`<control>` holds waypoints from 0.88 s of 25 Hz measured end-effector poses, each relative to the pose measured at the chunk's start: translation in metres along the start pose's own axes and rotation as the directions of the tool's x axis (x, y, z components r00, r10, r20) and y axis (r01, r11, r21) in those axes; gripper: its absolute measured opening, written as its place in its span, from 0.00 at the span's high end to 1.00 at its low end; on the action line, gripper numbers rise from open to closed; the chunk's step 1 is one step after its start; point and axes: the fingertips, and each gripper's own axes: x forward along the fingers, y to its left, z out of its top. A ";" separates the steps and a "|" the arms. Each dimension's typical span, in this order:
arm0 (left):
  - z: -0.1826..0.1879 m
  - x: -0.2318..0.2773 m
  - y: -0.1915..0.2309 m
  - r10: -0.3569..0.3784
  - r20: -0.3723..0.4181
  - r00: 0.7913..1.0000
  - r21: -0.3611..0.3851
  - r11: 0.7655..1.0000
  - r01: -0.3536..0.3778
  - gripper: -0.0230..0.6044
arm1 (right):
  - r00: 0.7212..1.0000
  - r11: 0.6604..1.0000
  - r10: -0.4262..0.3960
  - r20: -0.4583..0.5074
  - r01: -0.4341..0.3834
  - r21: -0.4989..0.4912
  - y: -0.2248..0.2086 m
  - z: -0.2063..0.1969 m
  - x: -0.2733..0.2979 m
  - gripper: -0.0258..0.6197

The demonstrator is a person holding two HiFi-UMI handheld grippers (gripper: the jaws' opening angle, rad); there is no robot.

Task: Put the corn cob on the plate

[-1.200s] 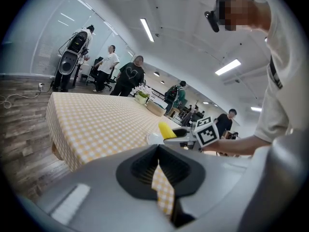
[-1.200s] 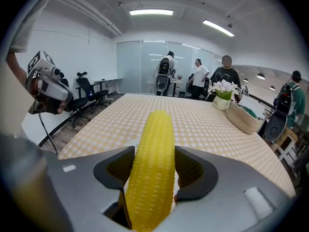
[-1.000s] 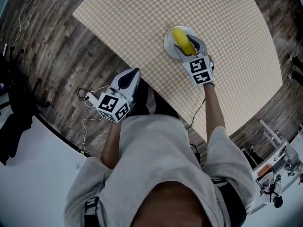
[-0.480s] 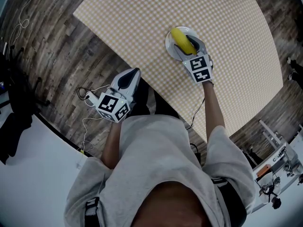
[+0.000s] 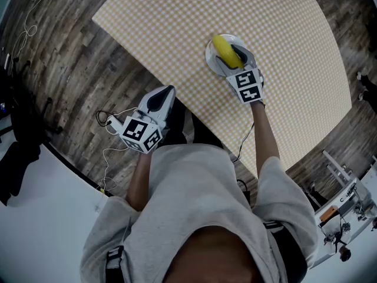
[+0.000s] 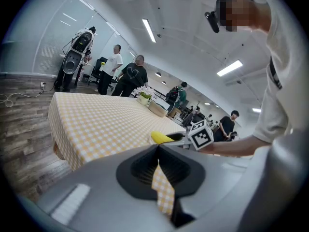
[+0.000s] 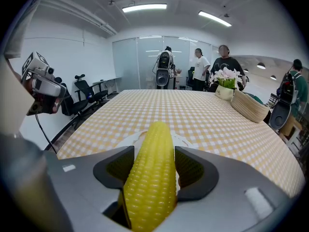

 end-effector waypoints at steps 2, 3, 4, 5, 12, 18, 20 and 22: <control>0.000 -0.001 -0.001 0.000 0.003 1.000 0.002 1.000 0.000 0.95 | 1.000 1.000 0.018 0.008 -0.018 0.006 0.002 0.001 -0.001 0.54; 0.000 -0.002 -0.001 0.001 0.003 1.000 0.003 1.000 -0.001 0.95 | 1.000 1.000 0.027 0.015 -0.027 0.012 0.003 0.003 -0.001 0.51; 0.000 -0.002 -0.001 0.000 0.004 1.000 0.003 1.000 0.000 0.95 | 0.999 0.999 0.032 0.018 -0.033 0.018 0.003 0.004 -0.002 0.47; 0.000 -0.003 -0.002 0.000 0.004 1.000 0.003 1.000 0.000 0.95 | 0.999 0.999 0.031 0.018 -0.032 0.020 0.004 0.004 -0.003 0.44; -0.003 -0.005 -0.007 -0.010 0.005 1.000 0.006 1.000 0.010 0.95 | 1.000 1.000 -0.002 0.027 0.002 0.003 0.000 0.005 -0.012 0.45; -0.003 -0.010 -0.016 -0.020 0.013 1.000 0.017 1.000 0.020 0.95 | 0.997 0.999 -0.051 0.065 0.051 -0.011 -0.003 0.015 -0.033 0.49; 0.001 -0.010 -0.019 -0.024 0.022 0.999 0.027 0.999 0.023 0.95 | 0.993 0.996 -0.083 0.081 0.085 -0.015 -0.008 0.020 -0.040 0.55; 0.004 -0.010 -0.021 -0.026 0.031 0.999 0.037 0.999 0.025 0.95 | 0.989 0.994 -0.109 0.095 0.111 -0.013 -0.013 0.023 -0.047 0.59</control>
